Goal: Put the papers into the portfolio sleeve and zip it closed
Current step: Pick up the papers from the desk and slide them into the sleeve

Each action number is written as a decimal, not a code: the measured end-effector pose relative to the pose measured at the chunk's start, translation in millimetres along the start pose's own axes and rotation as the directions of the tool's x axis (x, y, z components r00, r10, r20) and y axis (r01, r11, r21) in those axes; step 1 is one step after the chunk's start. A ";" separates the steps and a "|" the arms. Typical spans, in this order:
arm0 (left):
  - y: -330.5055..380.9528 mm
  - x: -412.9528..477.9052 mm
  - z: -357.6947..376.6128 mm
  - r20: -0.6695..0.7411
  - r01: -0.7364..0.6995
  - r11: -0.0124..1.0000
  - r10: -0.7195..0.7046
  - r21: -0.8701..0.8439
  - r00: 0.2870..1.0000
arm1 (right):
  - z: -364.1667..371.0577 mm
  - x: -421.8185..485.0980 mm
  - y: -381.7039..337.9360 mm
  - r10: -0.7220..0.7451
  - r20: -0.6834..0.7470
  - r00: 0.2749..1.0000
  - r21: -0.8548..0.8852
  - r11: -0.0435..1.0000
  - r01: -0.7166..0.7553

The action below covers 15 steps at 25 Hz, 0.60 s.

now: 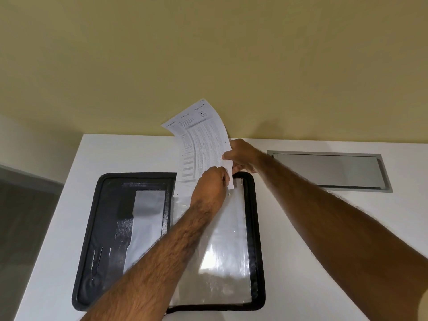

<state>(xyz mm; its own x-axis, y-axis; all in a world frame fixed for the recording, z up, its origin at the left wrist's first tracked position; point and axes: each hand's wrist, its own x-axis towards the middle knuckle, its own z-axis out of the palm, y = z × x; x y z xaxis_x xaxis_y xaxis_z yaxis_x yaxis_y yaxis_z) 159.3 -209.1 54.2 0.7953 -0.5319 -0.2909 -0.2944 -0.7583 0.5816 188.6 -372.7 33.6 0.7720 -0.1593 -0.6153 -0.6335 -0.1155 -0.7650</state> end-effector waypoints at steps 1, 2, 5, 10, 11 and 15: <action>0.1 -2.8 2.2 0.010 0.000 1.000 0.000 0.005 1.000 | -0.1 0.6 -0.2 -0.013 -0.015 1.000 -0.017 1.000 0.012; 0.5 -5.1 3.7 0.017 -0.010 1.000 0.010 0.012 1.000 | 0.1 0.8 -0.8 -0.025 -0.030 0.999 -0.034 0.999 0.024; 2.1 -7.7 4.4 0.042 -0.045 0.999 0.044 0.021 0.998 | 2.1 2.8 -2.3 -0.058 -0.084 0.995 -0.087 0.995 0.051; 3.5 -10.2 6.8 0.003 -0.028 0.998 0.028 0.048 1.000 | 4.3 10.1 -7.9 -0.070 -0.171 0.983 -0.083 0.995 0.056; 3.9 -10.3 7.4 -0.022 -0.031 0.998 0.032 0.054 0.999 | 6.1 10.1 -7.7 -0.073 -0.186 0.980 -0.076 0.995 0.060; 3.9 -9.7 9.5 -0.050 -0.025 0.999 0.027 0.043 0.998 | 13.3 8.7 -2.6 -0.100 -0.243 0.965 -0.095 0.992 0.079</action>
<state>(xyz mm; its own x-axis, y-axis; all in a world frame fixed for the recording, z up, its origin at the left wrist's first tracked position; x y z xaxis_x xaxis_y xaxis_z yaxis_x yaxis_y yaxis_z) 145.5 -210.4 52.1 0.8126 -0.5325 -0.2371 -0.3362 -0.7605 0.5556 197.6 -360.7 27.6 0.7961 -0.3805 -0.4705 -0.5722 -0.2204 -0.7899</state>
